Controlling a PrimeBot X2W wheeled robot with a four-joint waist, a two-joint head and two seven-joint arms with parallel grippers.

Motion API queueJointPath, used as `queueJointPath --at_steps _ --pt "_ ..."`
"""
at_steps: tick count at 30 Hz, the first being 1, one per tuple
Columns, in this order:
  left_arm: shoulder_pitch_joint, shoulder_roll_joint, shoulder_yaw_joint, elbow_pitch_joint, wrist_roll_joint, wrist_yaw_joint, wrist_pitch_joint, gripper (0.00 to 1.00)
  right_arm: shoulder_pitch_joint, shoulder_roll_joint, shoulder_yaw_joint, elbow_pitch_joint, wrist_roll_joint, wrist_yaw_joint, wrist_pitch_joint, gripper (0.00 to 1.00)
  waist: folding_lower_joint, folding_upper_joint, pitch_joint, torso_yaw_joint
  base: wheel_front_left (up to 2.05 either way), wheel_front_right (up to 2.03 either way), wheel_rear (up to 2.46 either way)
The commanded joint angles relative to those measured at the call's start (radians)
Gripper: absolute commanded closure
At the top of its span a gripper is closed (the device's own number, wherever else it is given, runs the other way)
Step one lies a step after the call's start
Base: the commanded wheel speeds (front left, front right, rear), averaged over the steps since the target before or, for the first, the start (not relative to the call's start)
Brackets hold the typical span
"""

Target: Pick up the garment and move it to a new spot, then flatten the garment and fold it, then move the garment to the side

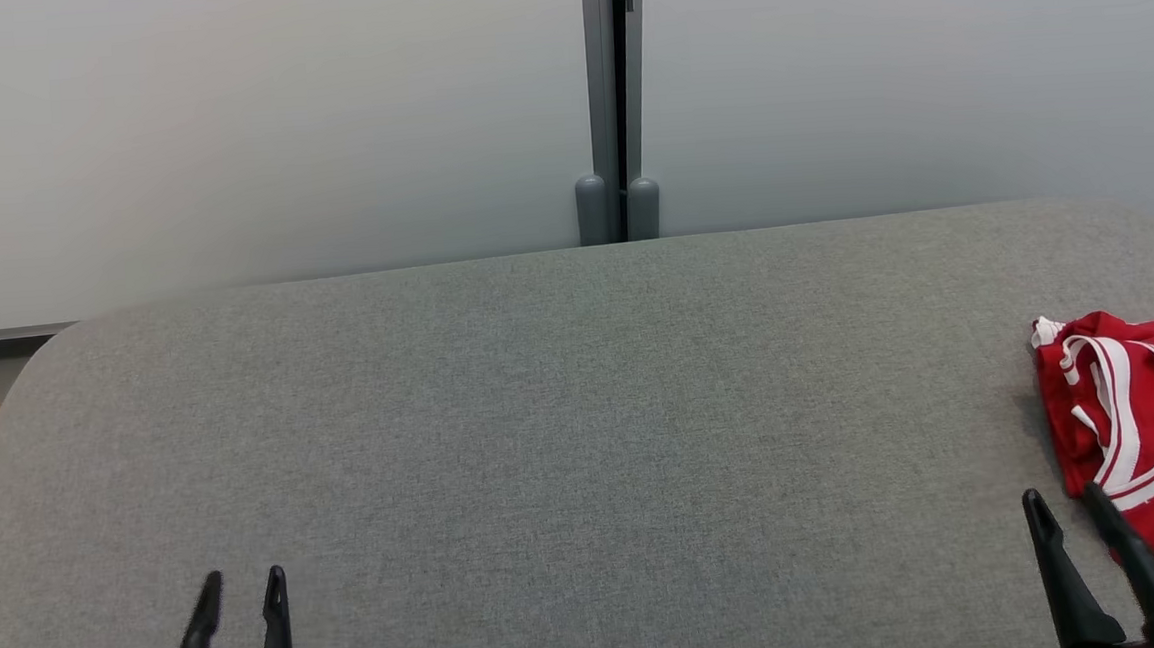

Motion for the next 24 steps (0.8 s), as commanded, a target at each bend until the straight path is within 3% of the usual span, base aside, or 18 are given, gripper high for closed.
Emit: queueJointPath --at_steps 1,24 --pt "0.002 -0.003 -0.001 0.003 -0.002 0.0 0.0 1.0 0.001 0.002 0.001 0.004 0.002 0.0 0.0 1.0 0.0 0.0 0.0 0.0 0.0 0.0 0.0" --pt "-0.085 -0.064 0.072 0.083 -0.375 -0.095 0.078 1.0 -0.098 0.028 -0.016 0.112 0.39 0.0 0.019 1.0 0.0 0.0 0.013 0.003 0.0 0.0 0.0"
